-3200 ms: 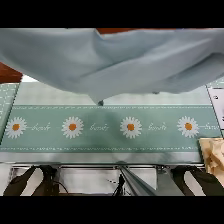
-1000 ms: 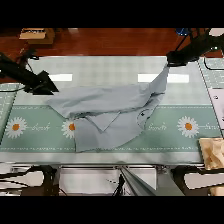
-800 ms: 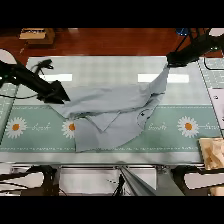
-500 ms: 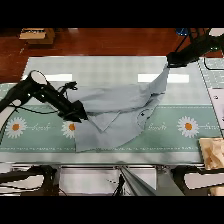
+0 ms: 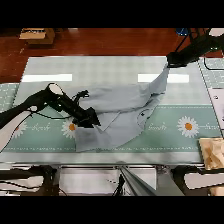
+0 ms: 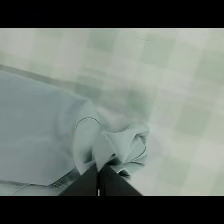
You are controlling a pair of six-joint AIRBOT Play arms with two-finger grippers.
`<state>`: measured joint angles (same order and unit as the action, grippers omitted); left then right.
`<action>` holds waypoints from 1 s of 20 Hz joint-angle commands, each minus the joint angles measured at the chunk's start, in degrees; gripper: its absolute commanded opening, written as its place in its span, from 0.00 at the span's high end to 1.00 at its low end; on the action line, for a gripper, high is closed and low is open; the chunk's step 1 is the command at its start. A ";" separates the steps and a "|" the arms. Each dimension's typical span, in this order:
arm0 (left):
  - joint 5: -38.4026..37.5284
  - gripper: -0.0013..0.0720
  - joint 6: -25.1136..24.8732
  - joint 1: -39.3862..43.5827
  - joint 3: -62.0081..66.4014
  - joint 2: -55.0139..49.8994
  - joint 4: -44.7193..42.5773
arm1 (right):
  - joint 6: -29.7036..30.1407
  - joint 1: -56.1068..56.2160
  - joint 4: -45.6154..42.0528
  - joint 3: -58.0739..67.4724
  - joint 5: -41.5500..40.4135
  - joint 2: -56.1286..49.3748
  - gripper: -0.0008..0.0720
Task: Fold the shirts.
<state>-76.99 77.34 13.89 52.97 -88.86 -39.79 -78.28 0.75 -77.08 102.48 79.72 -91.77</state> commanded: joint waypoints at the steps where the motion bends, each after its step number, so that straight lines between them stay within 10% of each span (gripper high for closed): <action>1: 1.99 0.27 -0.20 0.81 -0.20 -1.97 1.49 | -0.04 0.02 0.02 0.07 0.02 -0.04 0.97; 10: 6.62 0.28 -0.15 3.08 -0.15 -5.88 3.76 | -0.04 0.02 0.02 0.07 0.35 -0.04 0.97; 20: 1.42 0.95 -2.38 0.39 -0.04 -6.21 6.88 | -0.04 0.02 -0.02 0.07 0.42 -0.04 0.97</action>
<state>-71.16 76.82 15.25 52.86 -95.26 -33.61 -78.32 0.75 -77.08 102.48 80.14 -91.77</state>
